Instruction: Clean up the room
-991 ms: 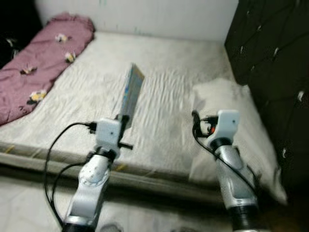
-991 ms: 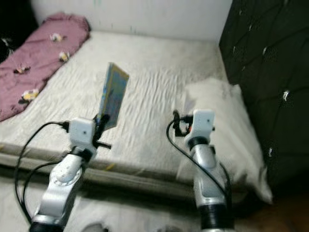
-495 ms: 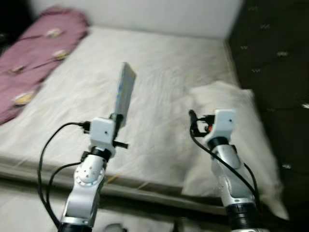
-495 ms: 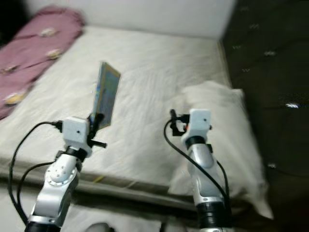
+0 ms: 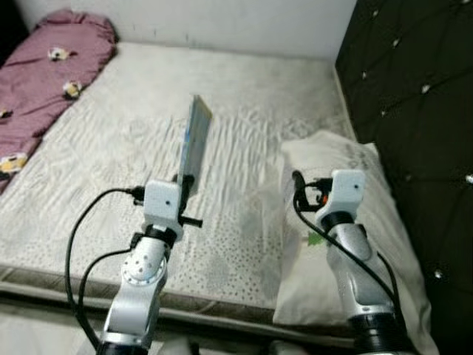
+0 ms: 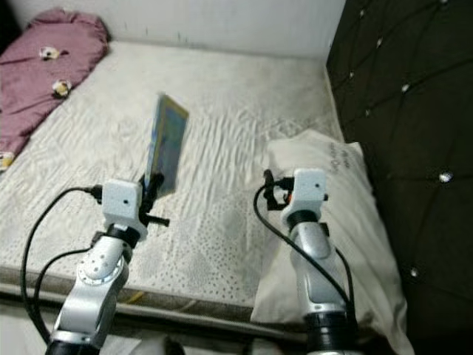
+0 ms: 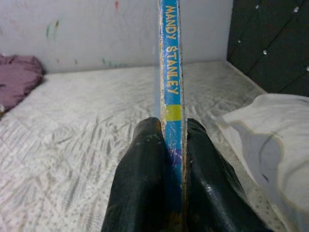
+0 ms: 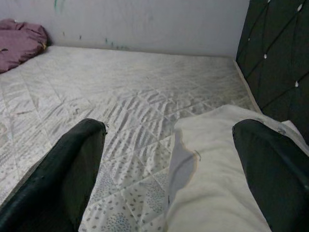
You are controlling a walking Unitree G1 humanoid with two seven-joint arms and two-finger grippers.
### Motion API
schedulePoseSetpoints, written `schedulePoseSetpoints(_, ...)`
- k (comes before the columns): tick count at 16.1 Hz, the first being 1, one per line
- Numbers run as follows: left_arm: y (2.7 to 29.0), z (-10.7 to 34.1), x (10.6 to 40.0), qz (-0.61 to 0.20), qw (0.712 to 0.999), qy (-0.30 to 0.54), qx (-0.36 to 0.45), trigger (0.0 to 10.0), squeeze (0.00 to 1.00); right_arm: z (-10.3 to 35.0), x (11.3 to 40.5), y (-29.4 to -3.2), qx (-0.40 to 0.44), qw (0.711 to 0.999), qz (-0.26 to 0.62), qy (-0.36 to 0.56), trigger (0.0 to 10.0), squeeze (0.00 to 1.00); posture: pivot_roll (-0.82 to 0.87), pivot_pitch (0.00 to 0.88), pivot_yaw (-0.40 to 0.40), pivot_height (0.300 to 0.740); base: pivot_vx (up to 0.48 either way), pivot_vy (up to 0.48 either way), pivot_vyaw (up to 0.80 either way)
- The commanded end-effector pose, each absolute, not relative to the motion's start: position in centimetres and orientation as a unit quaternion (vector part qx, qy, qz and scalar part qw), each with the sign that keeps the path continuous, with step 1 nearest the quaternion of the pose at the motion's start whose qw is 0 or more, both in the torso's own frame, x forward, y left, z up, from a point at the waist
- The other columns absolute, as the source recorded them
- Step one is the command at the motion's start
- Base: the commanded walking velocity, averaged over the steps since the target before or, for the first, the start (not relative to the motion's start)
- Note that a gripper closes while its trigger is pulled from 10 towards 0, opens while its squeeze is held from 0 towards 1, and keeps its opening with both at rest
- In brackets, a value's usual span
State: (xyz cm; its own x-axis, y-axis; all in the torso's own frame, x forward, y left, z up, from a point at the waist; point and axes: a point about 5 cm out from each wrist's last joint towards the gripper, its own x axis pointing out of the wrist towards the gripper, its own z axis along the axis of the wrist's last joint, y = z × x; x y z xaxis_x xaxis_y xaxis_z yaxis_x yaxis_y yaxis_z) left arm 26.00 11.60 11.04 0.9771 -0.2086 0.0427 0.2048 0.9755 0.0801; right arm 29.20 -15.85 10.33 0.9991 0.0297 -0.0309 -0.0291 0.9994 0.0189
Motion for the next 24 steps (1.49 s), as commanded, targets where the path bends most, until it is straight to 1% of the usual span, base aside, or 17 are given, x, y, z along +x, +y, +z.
schedulePoseSetpoints(1, 11.2, 11.8, 26.1, -0.113, 0.992, -0.04, 0.033, 10.0, 0.0, 10.4, 29.1, -16.2, 0.01, 1.0, 0.006, 0.016, 10.0, 0.0, -0.02, 0.036, -0.018, 0.74, 0.0, 0.0, 0.0)
schedulePoseSetpoints(2, 11.1, 11.8, 26.1, -0.117, 0.992, -0.04, 0.033, 10.0, 0.0, 10.3, 29.1, -16.2, 0.011, 1.0, 0.006, 0.017, 10.0, 0.0, -0.02, 0.036, -0.018, 0.74, 0.0, 0.0, -0.66)
schedulePoseSetpoints(5, 11.0, 11.7, 26.1, -0.122, 0.992, -0.035, 0.026, 10.0, 0.0, 10.3, 29.2, -16.2, 0.013, 1.0, 0.005, 0.017, 10.0, 0.0, -0.02, 0.035, -0.017, 0.74, 0.0, 0.48, -0.68)
schedulePoseSetpoints(8, 11.1, 11.8, 26.1, -0.123, 0.991, -0.036, 0.023, 10.0, 0.0, 10.3, 29.2, -16.2, 0.011, 1.0, 0.006, 0.016, 10.0, 0.0, -0.02, 0.032, -0.016, 0.74, 0.0, 0.48, 0.0)
schedulePoseSetpoints(9, 11.0, 11.8, 26.0, -0.13, 0.99, -0.04, 0.021, 10.0, 0.0, 10.3, 29.2, -16.2, 0.011, 1.0, 0.006, 0.016, 10.0, 0.0, -0.02, 0.032, -0.016, 0.74, 0.0, 0.0, 0.0)
schedulePoseSetpoints(13, 11.1, 11.4, 25.9, -0.118, 0.993, -0.027, 0.017, 10.0, 0.0, 10.3, 29.2, -16.2, 0.01, 1.0, 0.007, 0.016, 10.0, 0.0, -0.02, 0.029, -0.017, 0.74, 0.0, 0.0, 0.0)
schedulePoseSetpoints(14, 11.4, 11.0, 25.9, -0.105, 0.994, -0.013, 0.002, 10.0, 0.0, 10.3, 29.2, -16.2, 0.01, 1.0, 0.007, 0.016, 10.0, 0.0, -0.01, 0.028, -0.016, 0.74, 0.0, 0.0, 0.0)
schedulePoseSetpoints(15, 12.6, 10.5, 26.0, -0.065, 0.998, 0.01, -0.009, 10.0, 0.0, 10.2, 29.2, -16.2, 0.012, 1.0, 0.006, 0.017, 10.0, 0.0, -0.02, 0.026, -0.01, 0.74, 0.0, 0.0, 0.0)
schedulePoseSetpoints(16, 13.1, 10.2, 25.8, -0.054, 0.998, 0.027, -0.007, 10.0, 0.0, 10.1, 29.1, -16.2, 0.015, 1.0, 0.005, 0.019, 10.0, 0.0, -0.02, 0.024, -0.009, 0.74, 0.0, 0.0, 0.0)
schedulePoseSetpoints(17, 13.8, 10.2, 25.6, -0.044, 0.998, 0.008, 0.041, 10.0, 0.0, 9.8, 28.9, -16.2, 0.016, 1.0, 0.004, 0.026, 10.0, 0.0, -0.01, 0.024, -0.009, 0.74, 0.0, 0.0, -0.8)
schedulePoseSetpoints(19, 14.2, 10.0, 25.5, -0.057, 0.998, 0.005, 0.0, 10.0, 0.0, 9.7, 28.8, -16.1, 0.014, 1.0, 0.005, 0.026, 10.0, 0.0, -0.01, 0.024, -0.015, 0.74, 0.0, 0.0, -0.8)
schedulePoseSetpoints(22, 14.7, 9.4, 25.7, -0.045, 0.999, 0.019, -0.001, 10.0, 0.0, 10.0, 29.1, -16.1, 0.013, 1.0, 0.004, 0.022, 10.0, 0.0, -0.02, 0.028, -0.017, 0.74, 0.0, 0.0, -0.8)
schedulePoseSetpoints(23, 14.7, 9.4, 25.8, -0.023, 0.999, 0.013, 0.025, 10.0, 0.0, 10.1, 29.1, -16.2, 0.012, 1.0, 0.003, 0.022, 10.0, 0.0, -0.02, 0.028, -0.019, 0.74, 0.0, 0.0, -0.8)
schedulePoseSetpoints(24, 14.2, 9.2, 25.6, -0.043, 0.999, 0.028, -0.016, 10.0, 0.0, 10.0, 29.0, -16.4, 0.011, 1.0, 0.003, 0.022, 10.0, 0.0, -0.02, 0.03, -0.019, 0.74, 0.0, 0.0, -0.6)
